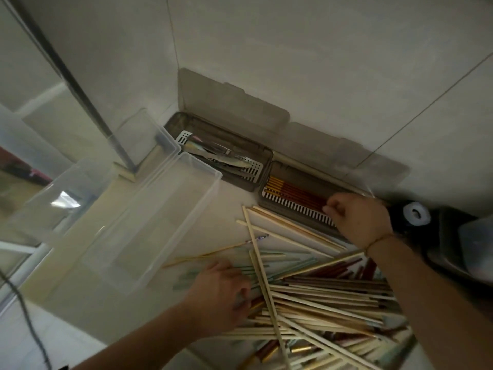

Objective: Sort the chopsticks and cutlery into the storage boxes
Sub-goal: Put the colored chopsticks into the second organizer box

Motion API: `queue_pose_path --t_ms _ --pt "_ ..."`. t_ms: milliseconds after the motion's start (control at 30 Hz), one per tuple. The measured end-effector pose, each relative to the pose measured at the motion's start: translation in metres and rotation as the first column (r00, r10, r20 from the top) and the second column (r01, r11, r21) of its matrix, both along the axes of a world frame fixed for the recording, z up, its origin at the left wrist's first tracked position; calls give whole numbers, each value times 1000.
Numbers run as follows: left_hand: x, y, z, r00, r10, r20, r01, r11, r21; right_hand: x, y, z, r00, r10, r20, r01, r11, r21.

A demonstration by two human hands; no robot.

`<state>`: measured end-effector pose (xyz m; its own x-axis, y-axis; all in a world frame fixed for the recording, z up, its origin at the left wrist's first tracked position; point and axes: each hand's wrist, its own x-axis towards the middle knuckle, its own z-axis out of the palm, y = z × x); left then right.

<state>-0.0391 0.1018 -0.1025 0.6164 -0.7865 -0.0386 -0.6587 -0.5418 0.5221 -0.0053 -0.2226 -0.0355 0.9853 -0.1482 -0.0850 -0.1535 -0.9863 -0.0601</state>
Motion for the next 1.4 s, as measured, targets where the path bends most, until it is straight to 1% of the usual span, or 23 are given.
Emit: queue_pose_path --t_ms 67,133,200,300,400,500,567,700,800,933,1067,1133,1200,1233,1300,1400 --pt "-9 10 -7 999 -30 19 27 992 121 -27 25 5 989 81 125 -99 984 145" --pt "-15 16 -11 999 -26 42 21 993 119 -60 56 2 977 145 155 -181 951 250" --pt "-18 17 -11 998 -11 66 5 995 101 -92 86 -11 971 197 133 -226 940 256" --pt "-21 18 -10 996 12 93 -24 992 121 -125 125 -37 966 237 104 -257 925 279" --pt "-25 18 -11 993 48 106 -65 985 162 -137 151 -59 963 254 89 -268 935 232" --pt "-26 23 -8 989 61 133 -84 981 174 -137 160 -67 977 200 72 -209 962 177" --pt "-25 31 -6 985 72 158 -98 981 165 -136 160 -67 982 171 82 -182 972 151" --pt "-25 56 -6 970 100 223 -132 982 134 -137 158 -66 980 169 103 -180 978 107" --pt "-28 78 -3 954 160 254 -194 974 116 -137 154 -65 984 147 101 -156 984 91" --pt "-33 109 16 947 230 226 -252 965 75 -137 149 -58 989 107 105 -118 987 108" --pt "-31 135 45 934 342 101 -341 940 -32 -140 146 -56 991 108 84 -119 984 131" --pt "-27 143 67 927 373 42 -369 925 -86 -139 147 -52 986 115 124 -132 982 136" --pt "-21 145 92 927 375 19 -371 922 -113 -136 151 -44 964 107 243 -152 972 177" --pt "-17 143 105 931 363 24 -358 926 -118 -134 153 -37 945 95 314 -168 962 215" --pt "-10 135 130 940 338 49 -329 933 -143 -128 161 -22 907 114 406 -236 935 266" --pt "0 108 167 935 341 101 -309 919 -245 -118 171 -1 860 209 465 -365 889 277"
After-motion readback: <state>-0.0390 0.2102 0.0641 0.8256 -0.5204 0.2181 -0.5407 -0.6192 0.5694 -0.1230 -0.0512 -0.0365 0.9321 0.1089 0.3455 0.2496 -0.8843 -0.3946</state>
